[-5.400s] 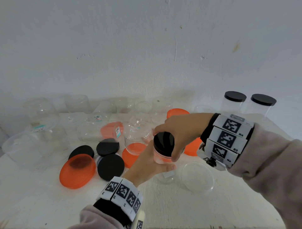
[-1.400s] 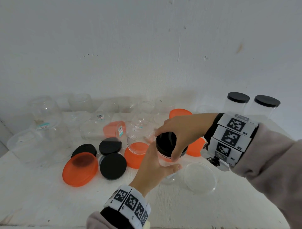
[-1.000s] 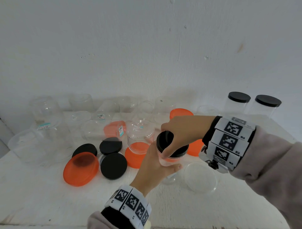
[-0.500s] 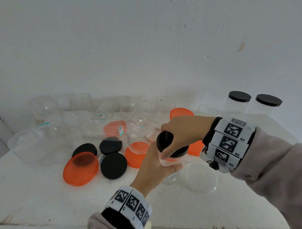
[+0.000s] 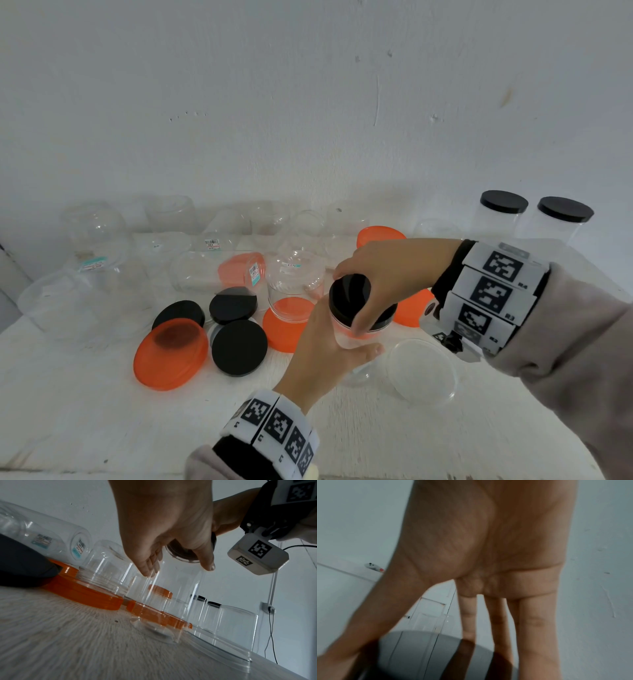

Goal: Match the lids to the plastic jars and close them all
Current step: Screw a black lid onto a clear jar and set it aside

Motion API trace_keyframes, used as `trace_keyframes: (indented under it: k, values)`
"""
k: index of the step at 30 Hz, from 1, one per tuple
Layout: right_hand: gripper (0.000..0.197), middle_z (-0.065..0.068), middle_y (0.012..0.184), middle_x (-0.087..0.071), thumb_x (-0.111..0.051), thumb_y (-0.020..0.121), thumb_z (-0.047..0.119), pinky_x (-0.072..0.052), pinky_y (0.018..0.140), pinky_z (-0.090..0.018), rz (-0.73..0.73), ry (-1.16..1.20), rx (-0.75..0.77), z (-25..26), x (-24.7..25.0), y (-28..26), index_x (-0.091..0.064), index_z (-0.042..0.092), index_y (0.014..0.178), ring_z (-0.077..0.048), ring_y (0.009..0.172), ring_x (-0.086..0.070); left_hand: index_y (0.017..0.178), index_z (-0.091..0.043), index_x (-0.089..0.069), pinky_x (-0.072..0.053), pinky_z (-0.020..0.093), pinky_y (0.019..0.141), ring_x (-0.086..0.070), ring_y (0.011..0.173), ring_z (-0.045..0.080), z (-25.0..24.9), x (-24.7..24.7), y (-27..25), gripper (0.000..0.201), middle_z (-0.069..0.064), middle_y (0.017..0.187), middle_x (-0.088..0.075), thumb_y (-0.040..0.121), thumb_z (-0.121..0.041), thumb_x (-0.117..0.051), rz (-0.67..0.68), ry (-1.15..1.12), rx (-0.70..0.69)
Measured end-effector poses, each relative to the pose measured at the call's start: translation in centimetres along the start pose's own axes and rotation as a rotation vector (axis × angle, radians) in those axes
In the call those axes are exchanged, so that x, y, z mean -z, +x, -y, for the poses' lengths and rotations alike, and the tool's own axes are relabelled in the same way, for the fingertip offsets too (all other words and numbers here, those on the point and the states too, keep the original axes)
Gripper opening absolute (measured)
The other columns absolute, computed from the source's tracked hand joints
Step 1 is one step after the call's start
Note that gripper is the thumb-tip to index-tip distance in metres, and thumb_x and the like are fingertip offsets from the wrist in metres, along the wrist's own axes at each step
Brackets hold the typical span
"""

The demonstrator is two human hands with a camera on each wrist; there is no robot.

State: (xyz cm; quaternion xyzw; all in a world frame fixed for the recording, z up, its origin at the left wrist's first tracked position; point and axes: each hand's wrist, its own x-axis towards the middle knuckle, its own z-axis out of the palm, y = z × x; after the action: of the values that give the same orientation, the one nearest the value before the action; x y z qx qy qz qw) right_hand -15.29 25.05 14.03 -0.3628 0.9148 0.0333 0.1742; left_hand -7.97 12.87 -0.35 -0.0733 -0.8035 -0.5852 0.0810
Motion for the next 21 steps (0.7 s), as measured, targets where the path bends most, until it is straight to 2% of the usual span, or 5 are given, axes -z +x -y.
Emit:
trace_keyframes:
  k: [4, 10, 13, 16, 21]
  values:
    - [0.075, 0.012, 0.095, -0.052, -0.064, 0.062, 0.080, -0.040, 0.059, -0.025, -0.055, 0.006, -0.068, -0.1, -0.9, 0.1, -0.052, 0.028, 0.115, -0.008, 0.083, -0.054, 0.128, -0.047, -0.039, -0.040, 0.010, 0.089, -0.049, 0.117, -0.009, 0.0, -0.1, 0.1, 0.078, -0.025, 0.123, -0.055, 0.065, -0.033, -0.084, -0.002, 0.005, -0.008]
    - [0.084, 0.014, 0.118, -0.040, -0.079, 0.068, 0.050, -0.046, 0.083, -0.028, 0.106, 0.037, 0.025, 0.0, 0.0, -0.4, -0.032, 0.046, 0.138, -0.012, 0.112, -0.045, 0.130, -0.044, -0.039, -0.041, 0.011, 0.089, -0.049, 0.115, -0.010, 0.5, -0.2, 0.0, 0.081, -0.025, 0.123, -0.055, 0.063, -0.041, -0.084, -0.003, 0.000, 0.020]
    - [0.081, 0.016, 0.111, -0.041, -0.079, 0.068, 0.048, -0.038, 0.072, -0.021, 0.068, 0.030, 0.068, -0.1, 0.1, -0.3, -0.037, 0.046, 0.137, -0.009, 0.106, -0.043, 0.129, -0.047, -0.037, -0.041, 0.009, 0.089, -0.048, 0.116, -0.011, 0.5, -0.2, -0.1, 0.081, -0.026, 0.124, -0.054, 0.063, -0.043, -0.083, 0.000, 0.005, 0.026]
    - [0.075, 0.018, 0.100, -0.041, -0.075, 0.066, 0.061, -0.038, 0.068, -0.023, 0.028, 0.005, 0.029, -0.1, 0.0, -0.1, -0.043, 0.041, 0.131, -0.009, 0.101, -0.046, 0.125, -0.052, -0.038, -0.040, 0.002, 0.084, -0.049, 0.115, -0.012, 0.3, -0.2, -0.1, 0.078, -0.029, 0.121, -0.055, 0.063, -0.040, -0.084, -0.006, 0.002, 0.015]
    - [0.068, 0.013, 0.088, -0.047, -0.063, 0.066, 0.079, -0.032, 0.055, -0.023, -0.060, -0.025, -0.066, 0.3, -1.0, 0.2, -0.048, 0.027, 0.107, -0.005, 0.074, -0.048, 0.127, -0.048, -0.039, -0.042, 0.012, 0.089, -0.049, 0.115, -0.011, 0.2, -0.1, 0.0, 0.078, -0.024, 0.123, -0.055, 0.065, -0.037, -0.085, -0.004, 0.000, 0.015]
